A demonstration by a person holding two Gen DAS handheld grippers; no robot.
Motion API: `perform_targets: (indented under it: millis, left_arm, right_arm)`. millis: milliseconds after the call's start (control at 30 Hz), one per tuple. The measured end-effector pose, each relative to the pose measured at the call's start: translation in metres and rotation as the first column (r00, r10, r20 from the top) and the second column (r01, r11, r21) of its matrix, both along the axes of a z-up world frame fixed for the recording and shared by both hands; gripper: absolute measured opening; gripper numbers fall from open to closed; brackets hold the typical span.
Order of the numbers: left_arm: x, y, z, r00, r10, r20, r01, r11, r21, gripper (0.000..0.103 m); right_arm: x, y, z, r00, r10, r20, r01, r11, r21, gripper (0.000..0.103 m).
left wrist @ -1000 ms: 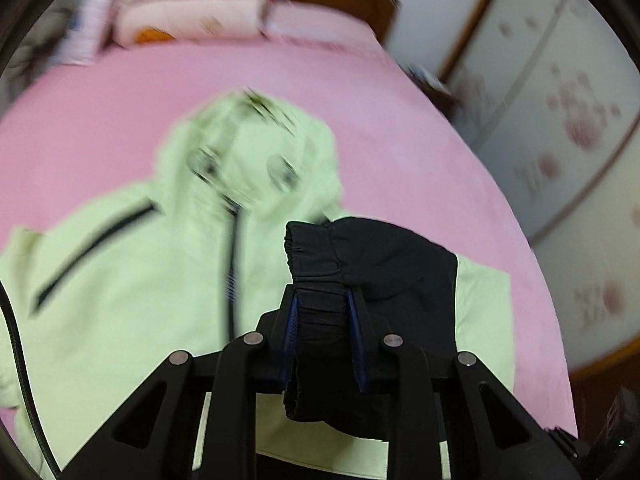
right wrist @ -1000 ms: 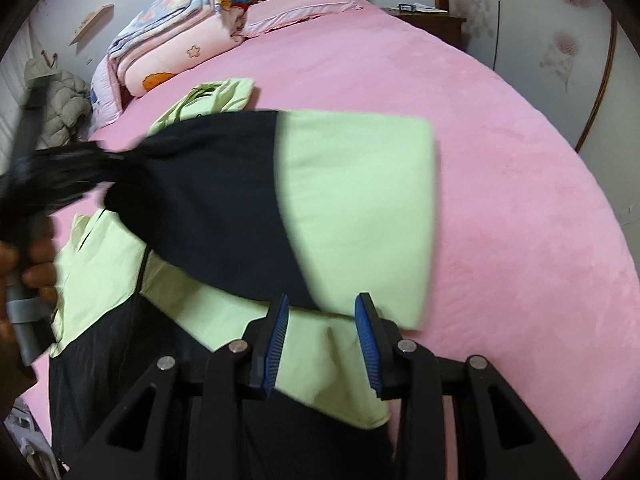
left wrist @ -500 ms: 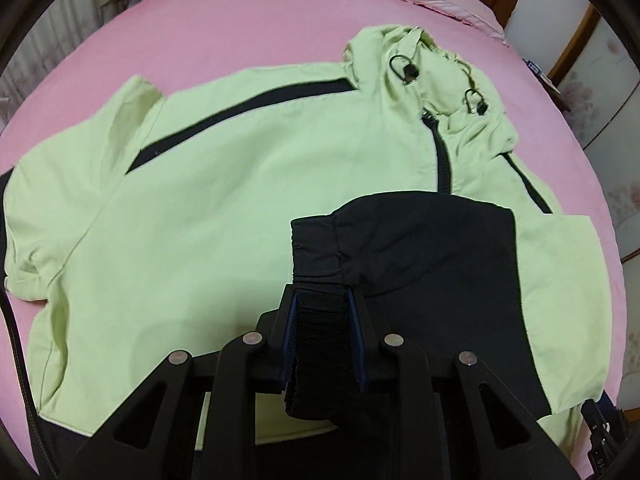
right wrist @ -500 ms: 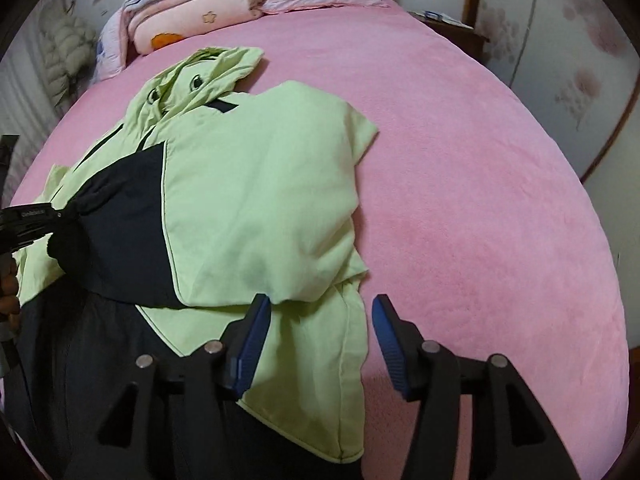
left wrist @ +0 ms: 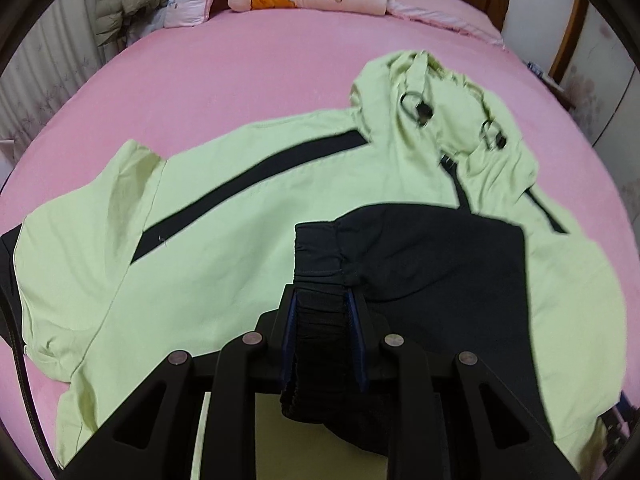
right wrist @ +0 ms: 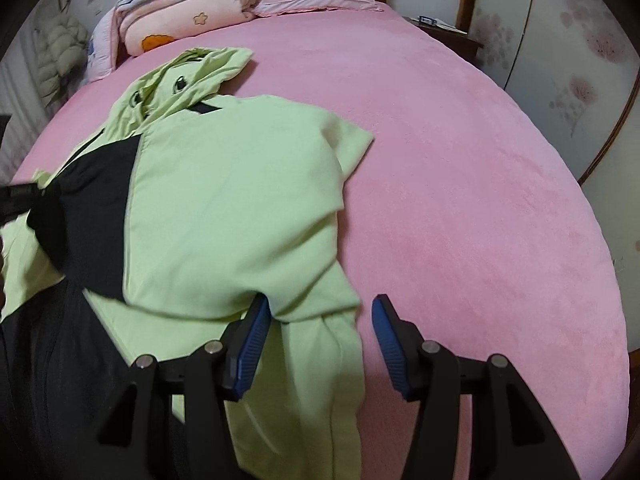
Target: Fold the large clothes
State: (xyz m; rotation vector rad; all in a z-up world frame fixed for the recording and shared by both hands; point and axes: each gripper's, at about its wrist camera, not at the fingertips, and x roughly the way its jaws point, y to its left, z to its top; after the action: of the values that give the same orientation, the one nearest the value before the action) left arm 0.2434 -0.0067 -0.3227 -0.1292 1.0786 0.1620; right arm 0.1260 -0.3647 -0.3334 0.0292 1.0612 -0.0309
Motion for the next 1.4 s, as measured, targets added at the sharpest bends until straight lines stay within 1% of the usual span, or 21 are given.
perform_targets:
  millis: [133,200,300,400,467,533,600,633,667,733,767,800,867,933,1033,1100,1233,1267,1300,1367,1400]
  left_arm:
    - [0.004,0.01,-0.002,0.999,0.038,-0.008,-0.038,0.999,-0.025,0.023]
    - [0.007,0.01,-0.011,0.999,0.039,-0.027,-0.039,0.999,-0.01,0.023]
    - [0.011,0.008,-0.026,0.998,0.022,-0.055,-0.02,1.0,0.023,0.026]
    - [0.011,0.004,-0.027,0.998,0.002,-0.06,0.001,0.999,0.054,0.028]
    - [0.012,0.004,-0.024,0.997,-0.005,-0.072,0.009,0.998,0.056,0.031]
    - [0.009,0.005,-0.016,0.996,-0.011,-0.085,0.016,0.998,0.057,0.033]
    - [0.005,0.005,-0.002,0.996,-0.013,-0.085,0.018,0.998,0.059,0.04]
    - [0.003,0.004,0.008,0.998,-0.016,-0.067,0.02,0.998,0.059,0.043]
    - [-0.001,0.001,0.021,0.999,-0.02,-0.035,0.022,0.998,0.066,0.049]
    - [-0.004,-0.005,0.038,0.999,-0.044,0.02,0.042,0.997,0.058,0.051]
    - [-0.005,-0.011,0.046,0.996,-0.073,0.045,0.071,0.997,0.043,0.051]
    - [-0.002,-0.018,0.048,0.994,-0.098,0.052,0.097,0.995,0.032,0.051]
    - [0.003,-0.028,0.049,0.99,-0.128,0.055,0.127,0.992,0.024,0.051]
    - [0.013,-0.037,0.042,0.989,-0.142,0.046,0.141,0.99,0.026,0.051]
    - [0.03,-0.047,0.024,0.991,-0.133,0.023,0.133,0.991,-0.008,0.051]
    - [0.04,-0.045,0.008,0.994,-0.109,-0.011,0.108,0.993,-0.036,0.051]
    - [0.054,-0.045,-0.017,0.995,-0.082,-0.054,0.079,0.996,-0.052,0.051]
    - [0.056,-0.046,-0.02,0.995,-0.084,-0.056,0.081,0.996,-0.046,0.051]
    - [0.057,-0.048,-0.023,0.995,-0.091,-0.052,0.089,0.995,-0.038,0.052]
    - [0.058,-0.051,-0.027,0.993,-0.106,-0.05,0.105,0.994,-0.014,0.054]
    - [0.059,-0.053,-0.03,0.992,-0.116,-0.051,0.116,0.993,-0.001,0.055]
  right_arm:
    - [0.008,0.005,-0.005,1.0,0.031,-0.004,-0.031,0.999,-0.013,0.053]
    - [0.01,0.002,-0.011,0.999,0.022,-0.035,-0.022,1.0,-0.017,0.053]
    - [0.006,-0.008,-0.016,0.998,-0.016,-0.067,0.017,1.0,0.024,0.052]
    - [0.0,-0.01,-0.015,0.996,-0.028,-0.083,0.03,0.999,0.018,0.053]
    - [-0.003,-0.009,-0.01,0.995,-0.028,-0.093,0.029,1.0,0.01,0.053]
    - [-0.004,-0.009,0.0,0.996,-0.025,-0.084,0.026,1.0,0.017,0.053]
    - [-0.005,-0.01,0.016,0.998,-0.025,-0.049,0.027,0.999,0.04,0.053]
    - [-0.005,-0.009,0.025,0.999,-0.028,-0.026,0.029,0.999,0.044,0.053]
    - [-0.004,-0.007,0.033,1.0,-0.029,-0.006,0.029,0.999,0.045,0.053]
    - [0.003,-0.002,0.046,1.0,-0.022,0.022,0.021,0.998,0.056,0.053]
    - [0.009,0.001,0.05,0.999,-0.021,0.024,0.019,0.998,0.062,0.052]
    - [0.016,0.004,0.052,0.999,-0.016,0.029,0.014,0.997,0.075,0.05]
    - [0.032,0.012,0.053,0.999,-0.009,0.037,0.005,0.995,0.096,0.039]
    - [0.052,0.021,0.048,0.999,0.009,0.036,-0.013,0.993,0.115,0.032]
    - [0.081,0.034,0.039,0.998,0.046,0.035,-0.05,0.988,0.148,0.024]
    - [0.096,0.043,0.029,0.996,0.08,0.026,-0.083,0.983,0.163,0.022]
    - [0.122,0.047,-0.003,0.995,0.096,-0.021,-0.094,0.989,0.112,0.02]
    - [0.127,0.044,-0.01,0.995,0.089,-0.032,-0.086,0.992,0.093,0.015]
    - [0.131,0.039,-0.016,0.996,0.078,-0.04,-0.075,0.994,0.076,0.013]
    - [0.135,0.029,-0.022,0.998,0.05,-0.044,-0.048,0.998,0.041,0.001]
    - [0.137,0.022,-0.023,0.999,0.033,-0.042,-0.031,0.999,0.028,0.0]
